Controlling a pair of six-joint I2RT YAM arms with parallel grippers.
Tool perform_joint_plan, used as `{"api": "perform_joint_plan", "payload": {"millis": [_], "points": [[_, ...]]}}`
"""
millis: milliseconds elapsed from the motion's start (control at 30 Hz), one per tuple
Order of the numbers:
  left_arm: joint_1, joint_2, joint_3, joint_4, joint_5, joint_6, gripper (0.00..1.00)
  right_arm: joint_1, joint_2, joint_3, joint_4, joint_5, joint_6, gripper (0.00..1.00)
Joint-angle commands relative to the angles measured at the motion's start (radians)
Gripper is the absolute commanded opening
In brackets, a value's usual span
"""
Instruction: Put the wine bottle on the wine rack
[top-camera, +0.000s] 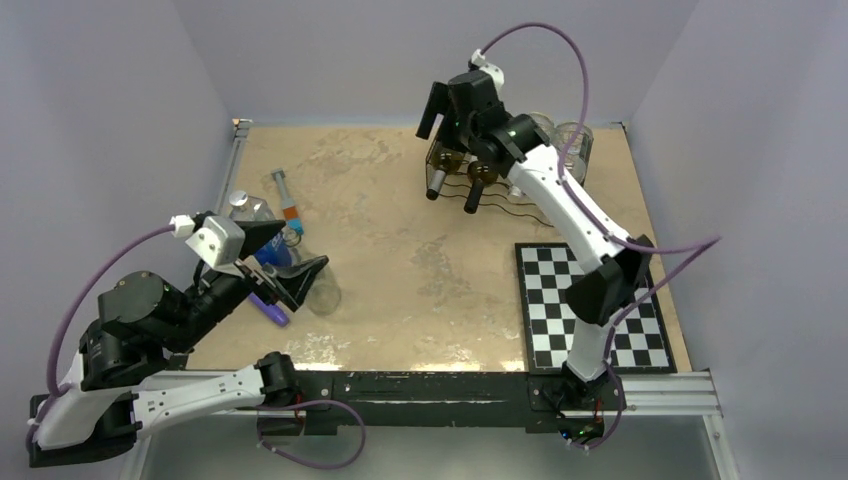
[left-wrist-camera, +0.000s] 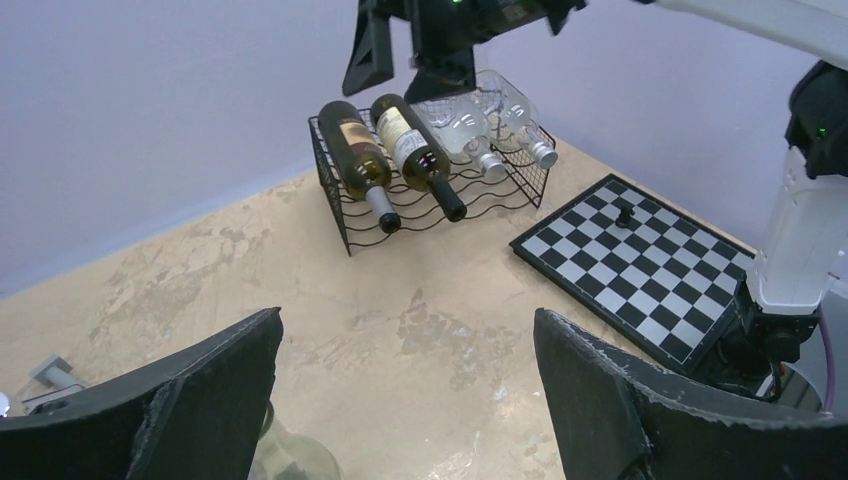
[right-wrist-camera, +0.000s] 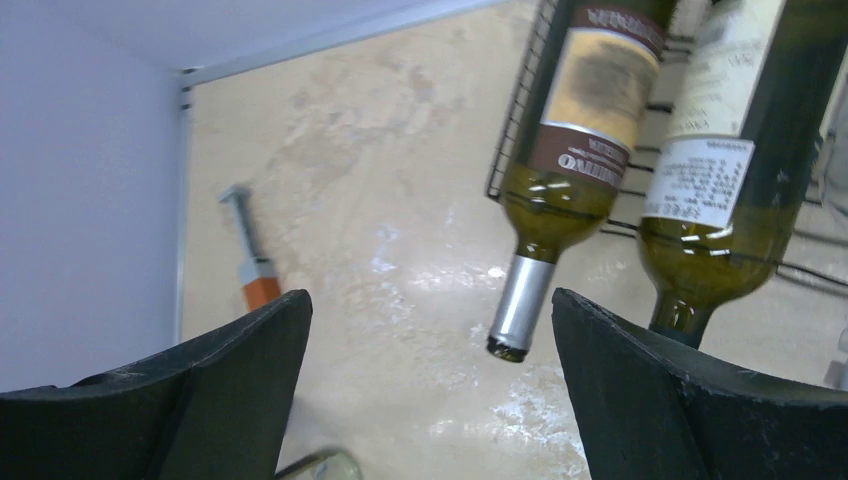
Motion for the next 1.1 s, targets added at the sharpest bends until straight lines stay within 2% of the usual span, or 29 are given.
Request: {"api": "perform_joint_plan", "payload": {"millis": [0,133,267,433,667,800,1067], "points": [[-0.002,-0.025,0.051,-0.031,-0.025,-0.017,0.99,0.05,-0.122,-0.016,0.087,-0.133,-0.2,0.95],[-0.002,-0.033,0.084,-0.061,-0.011,-0.024,0.99,0.13,-0.181,-0.026,0.121,-0.365,-0.411,0.96],[-0.002,-0.034,0.146,-0.095,0.017,-0.017,0.99,0.266,-0.23,-0.075,0.146,-0.492,-0.606,0.97],[-0.002,-0.047,0.229,-0.125,0.074,0.002,0.99,0.372,-0.243,-0.133,0.2,-0.648,-0.628,0.98],[-0.002,-0.081,0.283,-0.153,0.078,-0.006,0.99,0.499,-0.208,-0.188,0.319,-0.629,-0.644,0.98],[-0.002,-0.101,0.276,-0.152,0.069,-0.009,0.99,0.523,-0.117,-0.154,0.383,-0.551,-0.58,0.89],[-0.002,-0.111,0.275,-0.174,0.064,-0.018,0.99,0.571,0.016,-0.088,0.438,-0.424,-0.597,0.87]]}}
